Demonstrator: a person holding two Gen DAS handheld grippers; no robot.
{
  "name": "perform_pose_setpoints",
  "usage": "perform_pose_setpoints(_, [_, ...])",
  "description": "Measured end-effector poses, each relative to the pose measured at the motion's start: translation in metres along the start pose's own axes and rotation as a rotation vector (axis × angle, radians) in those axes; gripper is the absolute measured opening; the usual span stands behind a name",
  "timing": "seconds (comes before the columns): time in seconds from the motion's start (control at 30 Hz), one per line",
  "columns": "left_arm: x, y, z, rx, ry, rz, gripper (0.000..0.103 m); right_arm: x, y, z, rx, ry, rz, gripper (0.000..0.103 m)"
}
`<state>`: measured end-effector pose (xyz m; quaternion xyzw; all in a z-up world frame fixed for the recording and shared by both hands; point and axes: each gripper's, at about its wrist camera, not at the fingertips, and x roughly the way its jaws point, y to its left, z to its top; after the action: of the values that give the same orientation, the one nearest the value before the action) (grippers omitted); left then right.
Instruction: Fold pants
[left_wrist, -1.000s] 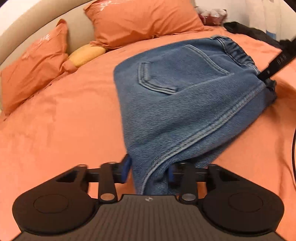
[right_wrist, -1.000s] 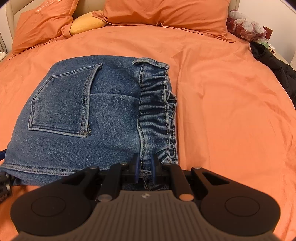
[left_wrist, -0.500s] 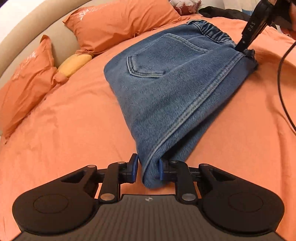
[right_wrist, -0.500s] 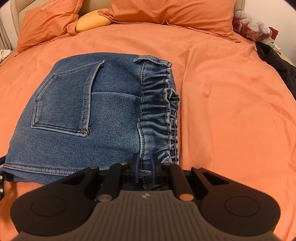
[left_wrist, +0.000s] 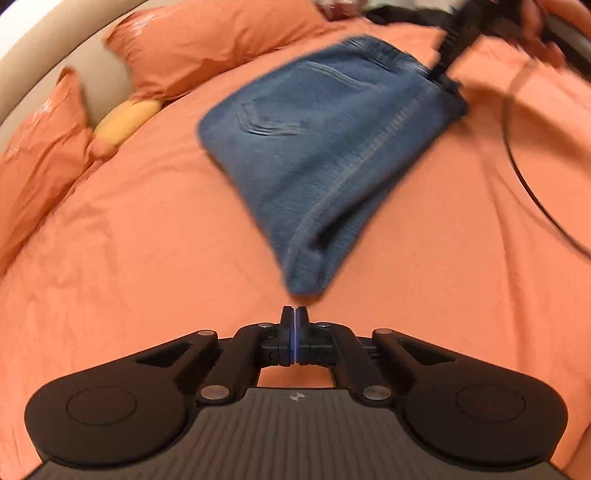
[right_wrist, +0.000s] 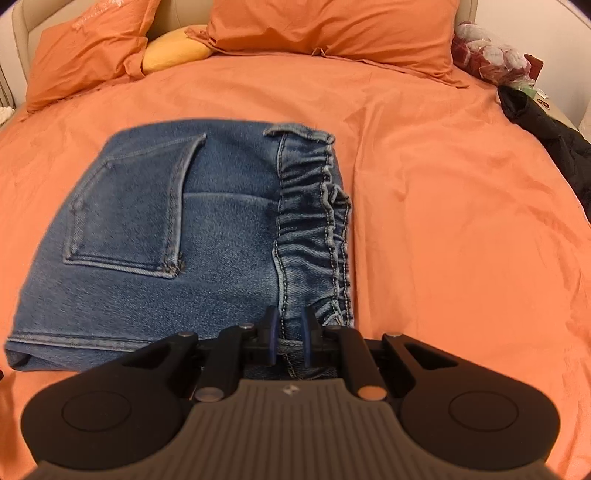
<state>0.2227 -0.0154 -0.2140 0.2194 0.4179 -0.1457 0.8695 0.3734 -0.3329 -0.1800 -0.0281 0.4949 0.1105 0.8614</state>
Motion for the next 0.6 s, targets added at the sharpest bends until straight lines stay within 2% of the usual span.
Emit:
perform_pose_setpoints(0.07, [-0.004,0.019,0.011,-0.076,-0.005,-0.024,0.014,-0.010,-0.011,0.003,0.072,-0.003,0.073,0.030])
perform_pose_setpoints(0.1, [-0.005,0.030,0.018,-0.118,-0.012,-0.039,0.017,-0.015,-0.018,0.004,0.121,-0.006,0.108,0.050])
perform_pose_setpoints(0.13, [-0.005,0.040,0.026,-0.153,-0.017,-0.047,0.024,-0.019,-0.023,0.003,0.170,-0.010,0.118,0.068])
perform_pose_setpoints(0.17, [-0.003,0.049,0.034,-0.185,-0.021,-0.058,0.034,-0.023,-0.029,0.001,0.209,-0.016,0.125,0.071])
perform_pose_setpoints(0.2, [-0.002,0.058,0.042,-0.217,-0.026,-0.079,0.039,-0.025,-0.034,-0.002,0.241,-0.016,0.139,0.070])
perform_pose_setpoints(0.23, [0.001,0.065,0.050,-0.248,-0.029,-0.105,0.049,-0.026,-0.039,-0.005,0.267,-0.014,0.152,0.070])
perform_pose_setpoints(0.3, [0.009,0.078,0.064,-0.304,-0.022,-0.146,0.063,-0.023,-0.049,-0.012,0.319,-0.005,0.151,0.071])
perform_pose_setpoints(0.37, [0.021,0.090,0.075,-0.362,-0.019,-0.194,0.073,-0.014,-0.060,-0.019,0.380,0.012,0.166,0.071])
perform_pose_setpoints(0.5, [0.054,0.112,0.085,-0.527,-0.008,-0.294,0.075,0.011,-0.082,-0.030,0.517,0.019,0.256,0.066])
perform_pose_setpoints(0.6, [0.082,0.125,0.090,-0.640,0.014,-0.357,0.078,0.025,-0.094,-0.027,0.550,0.009,0.329,0.067])
